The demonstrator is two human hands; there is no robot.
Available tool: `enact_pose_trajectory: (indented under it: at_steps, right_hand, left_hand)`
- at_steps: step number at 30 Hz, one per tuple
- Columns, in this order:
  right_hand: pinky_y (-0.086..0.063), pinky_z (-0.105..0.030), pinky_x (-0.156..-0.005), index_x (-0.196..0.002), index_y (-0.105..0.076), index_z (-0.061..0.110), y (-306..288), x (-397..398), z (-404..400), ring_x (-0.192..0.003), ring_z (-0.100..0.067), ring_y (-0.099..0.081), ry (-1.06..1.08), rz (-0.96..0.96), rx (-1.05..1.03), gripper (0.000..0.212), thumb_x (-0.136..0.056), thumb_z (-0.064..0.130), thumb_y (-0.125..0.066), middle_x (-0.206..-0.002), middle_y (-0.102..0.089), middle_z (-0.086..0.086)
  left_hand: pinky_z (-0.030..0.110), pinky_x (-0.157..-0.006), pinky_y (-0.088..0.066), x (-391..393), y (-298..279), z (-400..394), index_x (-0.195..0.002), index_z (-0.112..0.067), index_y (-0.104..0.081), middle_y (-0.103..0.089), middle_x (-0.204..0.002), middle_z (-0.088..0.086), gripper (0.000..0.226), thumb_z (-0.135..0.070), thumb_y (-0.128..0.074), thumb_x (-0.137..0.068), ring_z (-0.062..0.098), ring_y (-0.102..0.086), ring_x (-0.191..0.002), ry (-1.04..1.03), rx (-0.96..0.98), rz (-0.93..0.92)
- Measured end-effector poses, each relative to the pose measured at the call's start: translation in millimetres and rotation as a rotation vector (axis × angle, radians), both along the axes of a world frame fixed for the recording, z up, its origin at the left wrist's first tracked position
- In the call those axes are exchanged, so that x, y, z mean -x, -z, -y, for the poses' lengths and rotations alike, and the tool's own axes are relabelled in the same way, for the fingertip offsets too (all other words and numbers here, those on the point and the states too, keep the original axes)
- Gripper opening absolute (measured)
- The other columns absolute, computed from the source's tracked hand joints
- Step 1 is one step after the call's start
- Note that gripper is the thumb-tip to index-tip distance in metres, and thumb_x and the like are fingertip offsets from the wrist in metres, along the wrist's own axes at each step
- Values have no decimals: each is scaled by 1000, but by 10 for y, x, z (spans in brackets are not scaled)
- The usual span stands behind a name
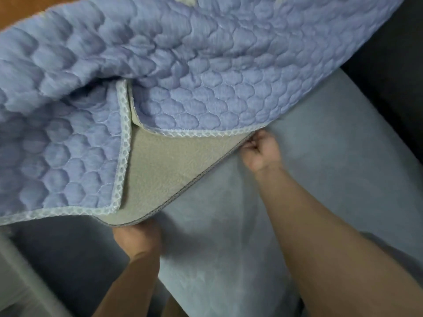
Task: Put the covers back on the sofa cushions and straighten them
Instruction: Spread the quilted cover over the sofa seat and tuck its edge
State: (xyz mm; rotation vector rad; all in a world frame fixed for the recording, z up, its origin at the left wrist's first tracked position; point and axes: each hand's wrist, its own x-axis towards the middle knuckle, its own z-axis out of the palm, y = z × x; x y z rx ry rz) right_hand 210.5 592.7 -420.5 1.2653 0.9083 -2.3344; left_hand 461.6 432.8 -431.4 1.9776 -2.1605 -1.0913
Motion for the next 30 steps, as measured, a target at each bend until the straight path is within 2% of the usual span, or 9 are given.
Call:
enact_pose_trajectory:
  at_steps: [2, 5, 8, 10, 12, 16, 22, 26, 30]
  right_hand:
    - [-56, -17, -54, -83, -57, 12, 34, 11, -6, -48, -5, -58, -55, -1, -83, 31, -99, -7, -37, -60, -63, 1]
    - [-56, -26, -77, -87, -63, 13, -22, -84, -23, -69, -12, -63, -325, -100, -438, 30, -90, -12, -47, -81, -68, -4]
    - [-47, -30, -69, -86, -67, 1, -218, -440, -183, -73, -17, -56, -777, -203, -940, 12, -82, -4, -57, -79, -59, -4]
    - [-54, -41, -72, -75, -62, -1, -340, -741, -287, -73, -25, -60, -984, -156, -1035, 6, -79, 3, -62, -75, -56, -8]
    - [-58, -49, -83, -66, -54, 10, -443, -992, -324, -80, -32, -65, -1048, -34, -895, 18, -82, 7, -64, -78, -58, -12]
    - [-59, -36, -69, -84, -54, 10, -488, -1262, -185, -73, -21, -56, -949, 56, -580, 13, -95, 11, -62, -78, -54, -11]
    - [-62, -39, -63, -91, -67, 5, -82, -1016, 286, -68, -23, -73, -960, 58, -835, 35, -67, 26, -81, -79, -72, -11]
    - [-62, -40, -72, -85, -72, 8, 303, -1011, 342, -73, -25, -74, -1030, 96, -1121, 36, -53, 24, -68, -83, -75, -11]
    - [-57, -26, -62, -81, -62, 11, -164, -1043, 446, -58, -13, -61, -594, -21, -593, 18, -93, 0, -55, -72, -65, -5]
  left_hand:
    - [37, -104, -43, 9, 41, 10, -131, 0, -57, -60, -130, 20, 45, -18, -56, -90, 37, -56, -121, 4, 42, -81]
    - [29, -89, -42, -76, -45, -4, -113, 1, -66, -67, -111, 12, 28, -14, -57, -91, 26, -61, -105, 176, 115, -173]
    - [38, -73, -46, -217, -181, -6, -83, -6, -65, -64, -82, 17, 24, -29, -60, -88, 38, -64, -83, 388, 84, -106]
    - [41, -87, -48, -385, -309, -29, -113, -17, -63, -59, -107, 10, 27, -31, -65, -91, 36, -60, -101, 428, -105, -18]
    - [44, -102, -46, -499, -386, -8, -145, -30, -46, -53, -135, 6, 55, -31, -65, -94, 30, -54, -122, 435, -237, -6]
    - [39, -101, -47, -528, -394, 59, -151, -32, -40, -56, -142, 2, 64, -31, -67, -93, 29, -54, -127, 383, -293, -7]
    - [20, -80, -51, -693, -162, 200, -137, -38, -53, -68, -118, -18, 40, -39, -61, -97, 4, -64, -106, 322, -534, -237]
    - [46, -99, -50, -909, 229, 635, -130, -31, -63, -69, -123, -6, 53, -66, -40, -97, 18, -63, -113, -11, -961, -260]
    - [35, -86, -45, -625, 455, 763, -120, -24, -71, -72, -111, 1, 53, -59, -64, -81, 18, -61, -98, 40, -1074, -195]
